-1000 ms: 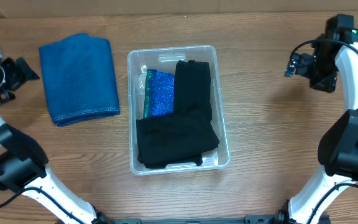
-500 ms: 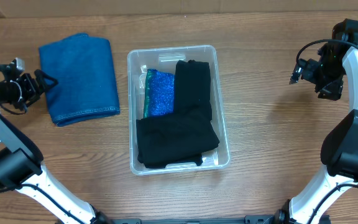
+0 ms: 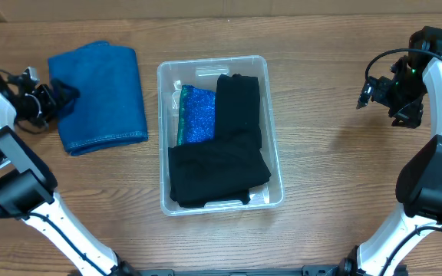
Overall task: Pack container
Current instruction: 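Move the left gripper to the teal towel and grasp its edge, then lay the teal towel over the clothes in the bin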
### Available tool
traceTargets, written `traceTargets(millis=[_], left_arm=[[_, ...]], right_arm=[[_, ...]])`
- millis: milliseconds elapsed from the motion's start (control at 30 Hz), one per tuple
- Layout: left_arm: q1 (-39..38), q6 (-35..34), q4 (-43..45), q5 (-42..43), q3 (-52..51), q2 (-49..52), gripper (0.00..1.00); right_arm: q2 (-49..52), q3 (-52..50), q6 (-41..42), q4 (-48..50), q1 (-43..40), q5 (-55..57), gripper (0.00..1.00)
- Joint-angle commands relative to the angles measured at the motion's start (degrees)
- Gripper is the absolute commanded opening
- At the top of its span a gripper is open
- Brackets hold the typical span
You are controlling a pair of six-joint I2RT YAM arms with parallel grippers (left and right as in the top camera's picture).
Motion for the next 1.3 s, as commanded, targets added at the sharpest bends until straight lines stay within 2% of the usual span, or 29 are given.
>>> traceTargets(millis=[0,33,133,200,233,400,633,767,867,967,1100,1267], left_arm=[[-4.3,-2.0,-2.4,7.0,-0.6,4.7,0.77],[-5.1,-2.0,-3.5,8.4,-0.5,4.7,0.66],[-6.1,-2.0,-5.3,10.1,-0.5,4.6,0.24],[-6.2,-2.0,-7.2,10.1,-0.3,4.6,0.07],[-6.2,-2.0,-8.4,10.1,0.0,4.3,0.04],[-6.1,-1.6,-10.3,10.1,0.2,-3.0,0.04],[-7.4,-1.8,-8.8,8.7,1.2,-26.2,0.04],[-13.3,-2.8,-9.1,7.7,1.5,-39.9,0.04],[-20.7,-7.4,-9.1,3.5,1.5,-47.6,0.04],[-29.7,-14.1,-9.6,-4.4,1.5,-52.2,0.04],[-43.5,-28.5,-11.1,-16.8,1.2,-53.1,0.04],[-52.8,-48.1,-12.7,-28.0,-0.4,-50.1,0.04]], right_arm=[[-2.6,1.4,0.3,0.0,0.2,0.2,1.0],[-2.6,1.4,0.2,0.0,0.2,0.2,1.0],[-2.6,1.4,0.2,0.0,0.2,0.2,1.0],[-2.6,1.4,0.2,0.0,0.2,0.2,1.0],[-2.6,1.4,0.2,0.0,0.2,0.2,1.0],[-2.6,1.4,0.0,0.0,0.2,0.2,1.0],[-2.6,1.4,0.0,0.0,0.2,0.2,1.0],[-2.6,1.4,0.0,0.0,0.2,0.2,1.0],[-2.6,1.4,0.0,-0.2,0.2,0.1,1.0],[-2.6,1.4,0.1,-0.3,0.2,0.1,1.0],[-2.6,1.4,0.1,-0.2,0.2,0.1,1.0],[-2.6,1.4,0.1,-0.2,0.2,0.1,1.0]])
